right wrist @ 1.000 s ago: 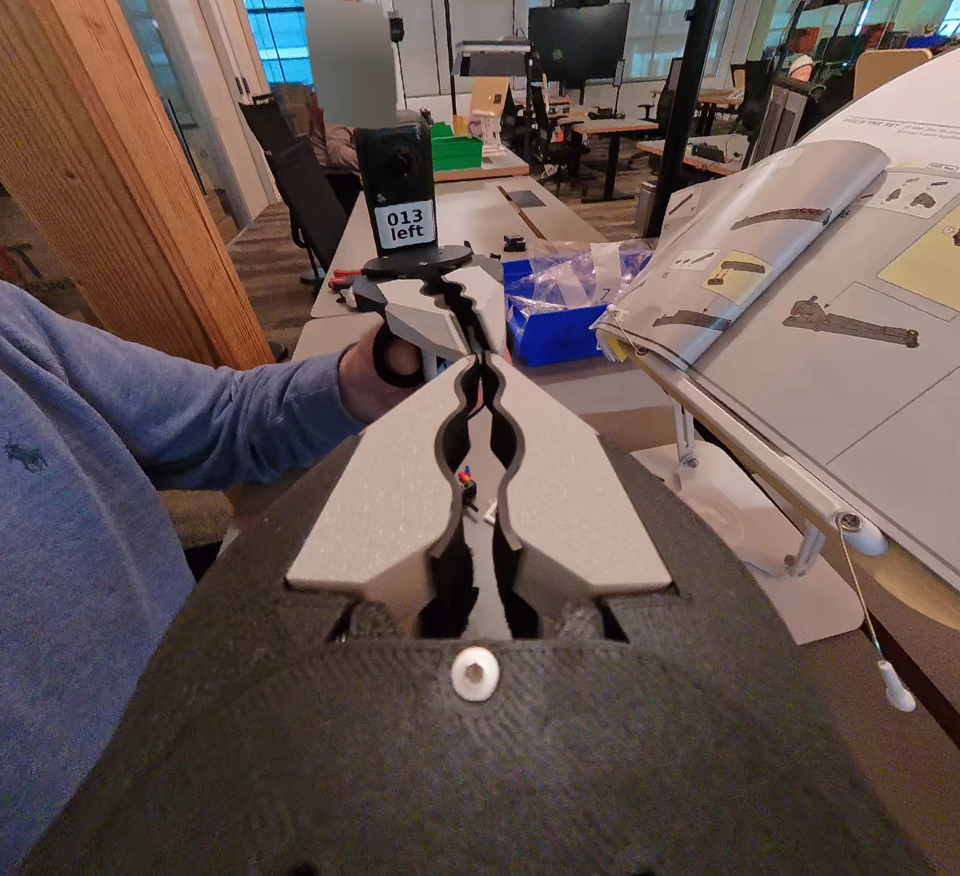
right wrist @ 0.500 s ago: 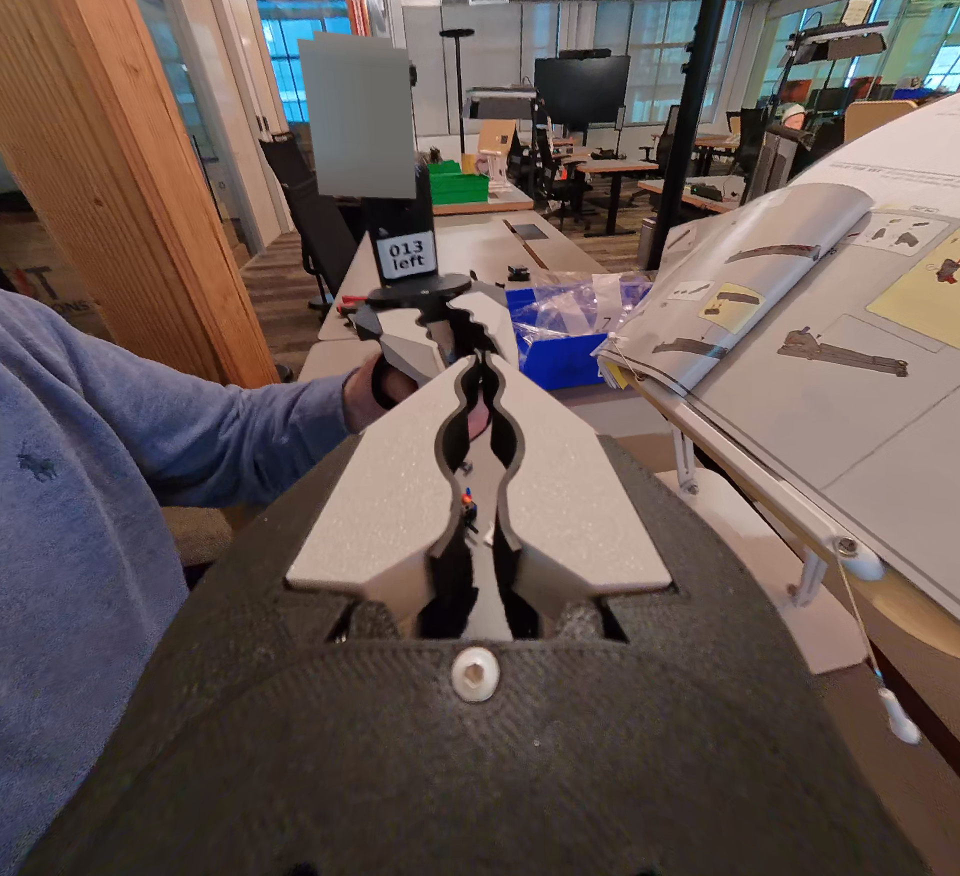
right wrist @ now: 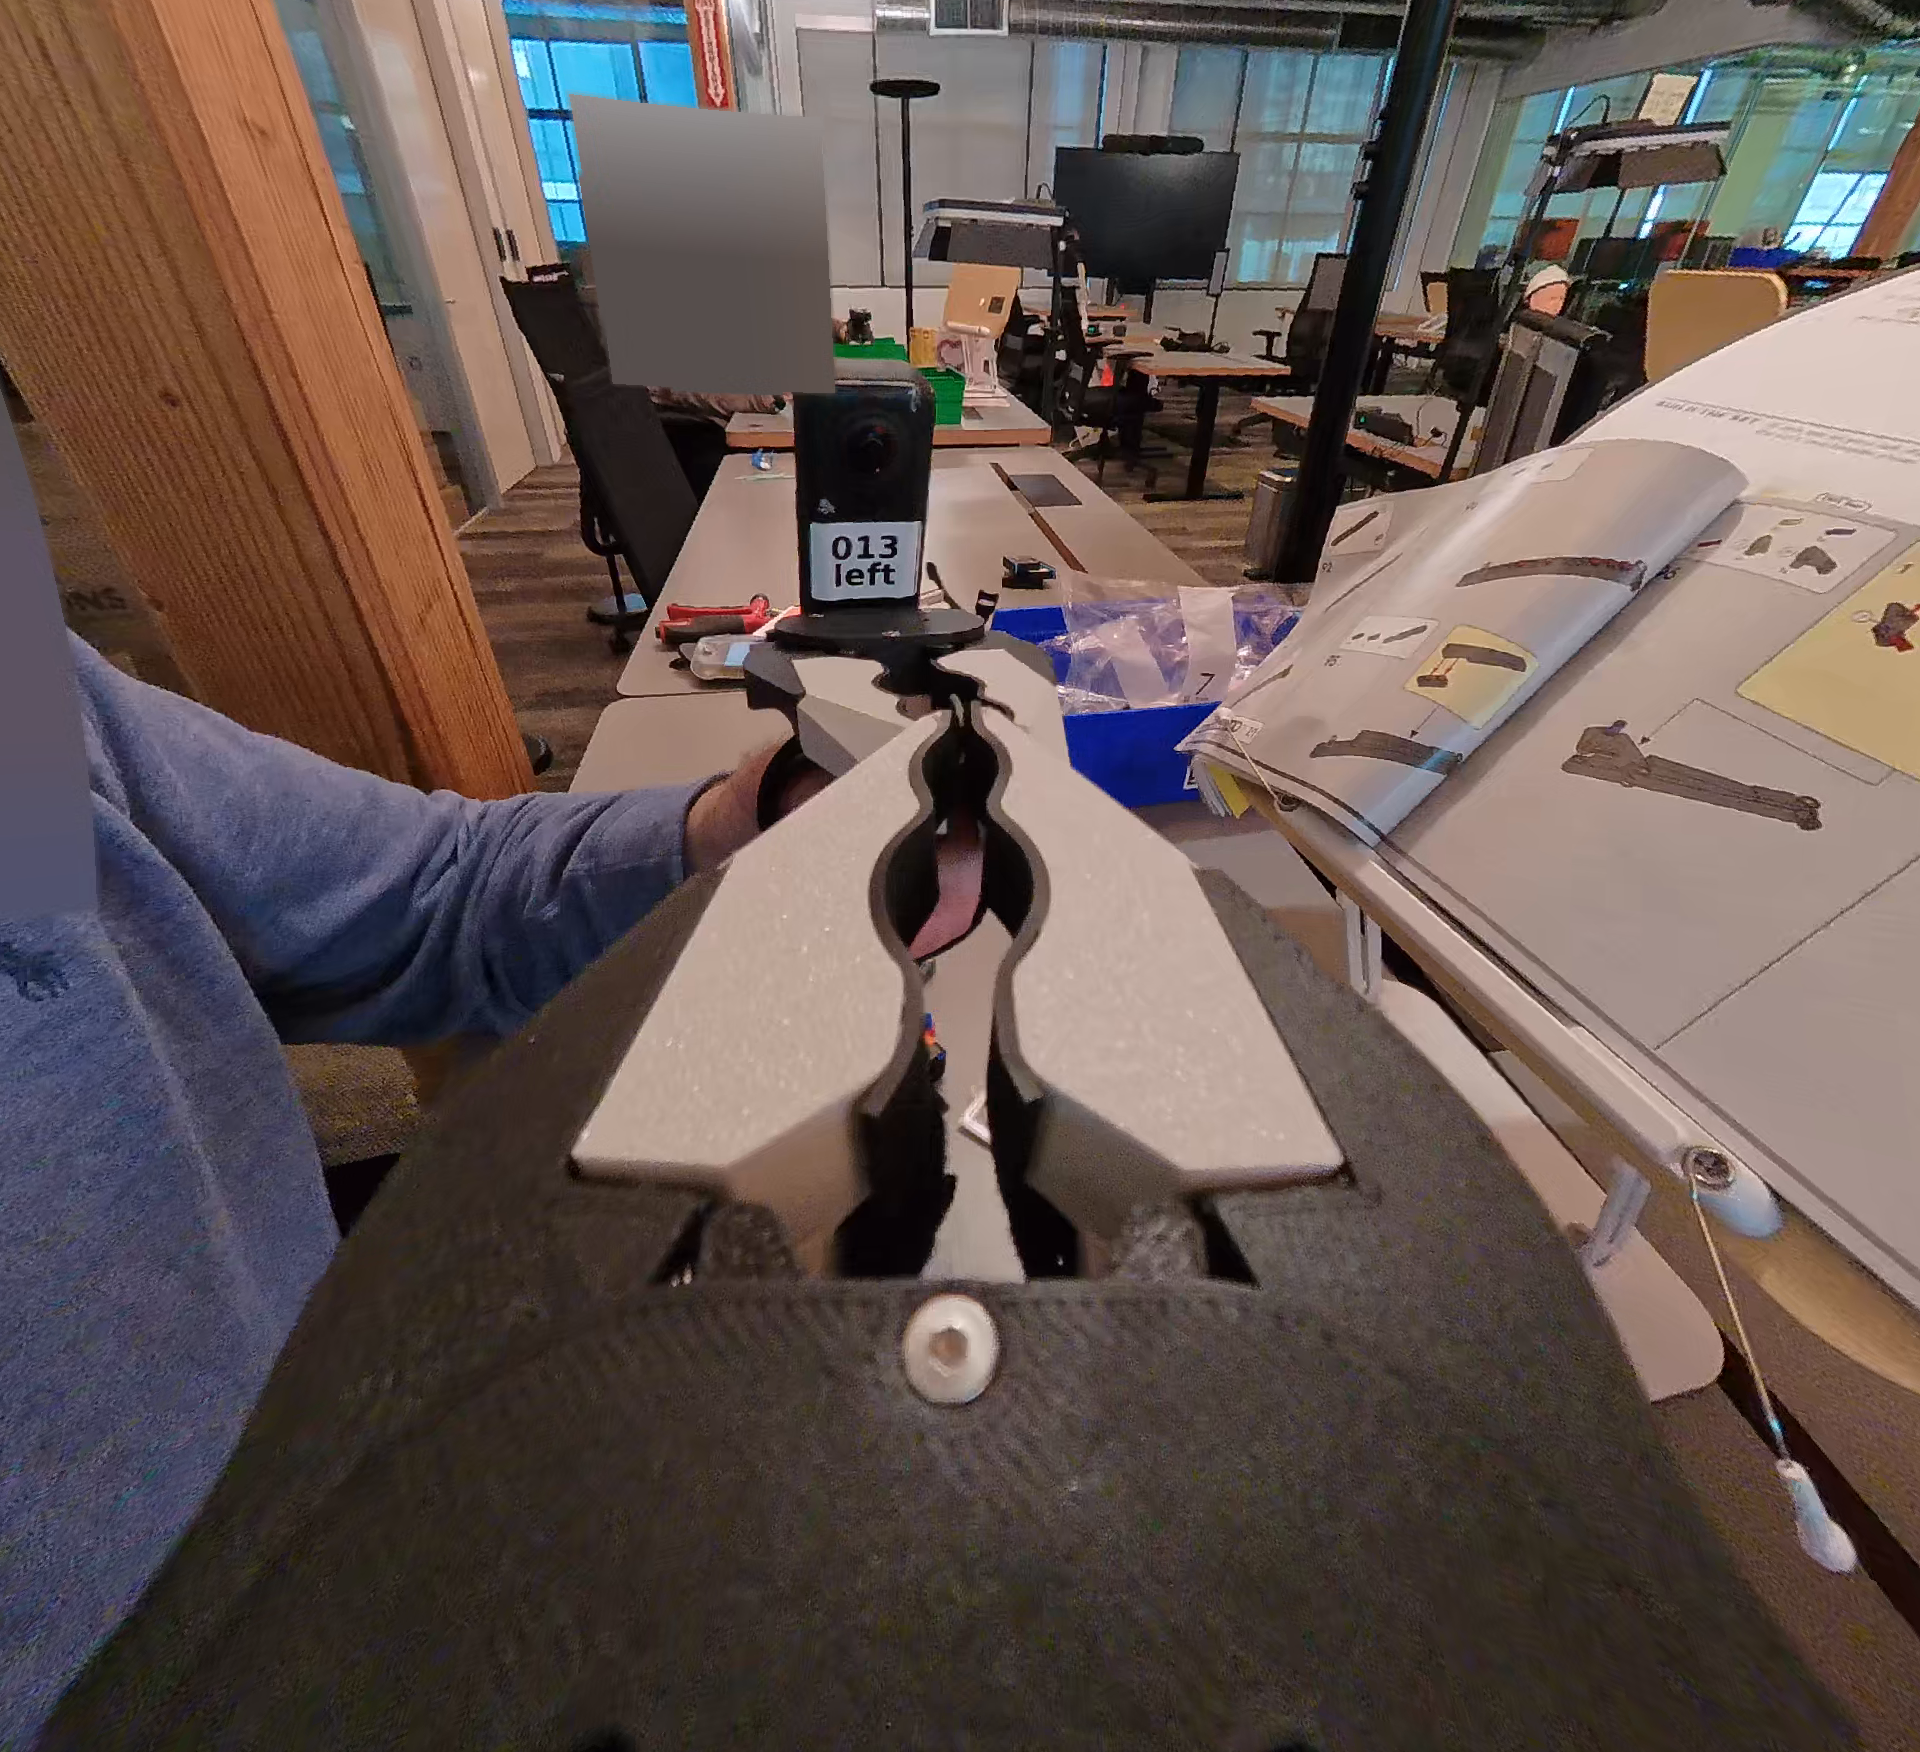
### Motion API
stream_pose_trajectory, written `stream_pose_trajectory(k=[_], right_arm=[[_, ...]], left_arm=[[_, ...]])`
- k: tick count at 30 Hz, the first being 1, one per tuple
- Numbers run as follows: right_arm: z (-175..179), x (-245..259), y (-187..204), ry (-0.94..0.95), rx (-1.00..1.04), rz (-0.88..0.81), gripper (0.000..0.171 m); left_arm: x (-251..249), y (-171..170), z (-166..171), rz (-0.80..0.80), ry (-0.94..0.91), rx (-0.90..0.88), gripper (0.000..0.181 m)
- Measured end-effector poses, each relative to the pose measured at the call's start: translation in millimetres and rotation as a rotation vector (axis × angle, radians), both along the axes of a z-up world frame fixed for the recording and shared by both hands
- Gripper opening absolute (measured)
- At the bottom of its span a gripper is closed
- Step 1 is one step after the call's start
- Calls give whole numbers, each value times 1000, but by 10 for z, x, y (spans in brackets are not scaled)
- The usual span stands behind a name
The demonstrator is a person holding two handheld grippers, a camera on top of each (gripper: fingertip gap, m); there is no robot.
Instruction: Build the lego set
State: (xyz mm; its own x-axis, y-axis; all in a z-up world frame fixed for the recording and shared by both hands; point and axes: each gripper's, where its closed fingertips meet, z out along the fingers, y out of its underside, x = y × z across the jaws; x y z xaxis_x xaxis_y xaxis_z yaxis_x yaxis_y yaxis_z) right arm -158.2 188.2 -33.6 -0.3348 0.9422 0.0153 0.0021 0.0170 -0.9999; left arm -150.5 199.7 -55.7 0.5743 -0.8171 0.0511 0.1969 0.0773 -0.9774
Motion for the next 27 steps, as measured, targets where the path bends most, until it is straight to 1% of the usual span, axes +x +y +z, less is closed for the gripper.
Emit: stream_pose_trajectory(k=[6,8,11,16,19,21,24,27], right_arm=[[54,17,31,29,120,-74,0],[68,19,11,34,124,-74,0],[62,8,-13,40,76,-49,0],[63,7,26,62,-73,-4,0],[45,5,41,68,-116,6,0],[40,8,46,73,-127,9,0],[24,3,50,72,-116,2,0],[27,7,42,74,-124,7,0]], left_arm=[[-59,-4,41,-32,-65,-19,18],[-63,-4,48,-34,-77,-16,19],[-26,-16,44,-31,-58,0,18],[-10,-40,62,-26,-58,24,8],[-9,-53,70,-29,-58,30,3],[-6,-54,70,-28,-57,31,5],[38,-81,70,-53,-54,31,14],[51,-93,80,-60,-62,33,15]])
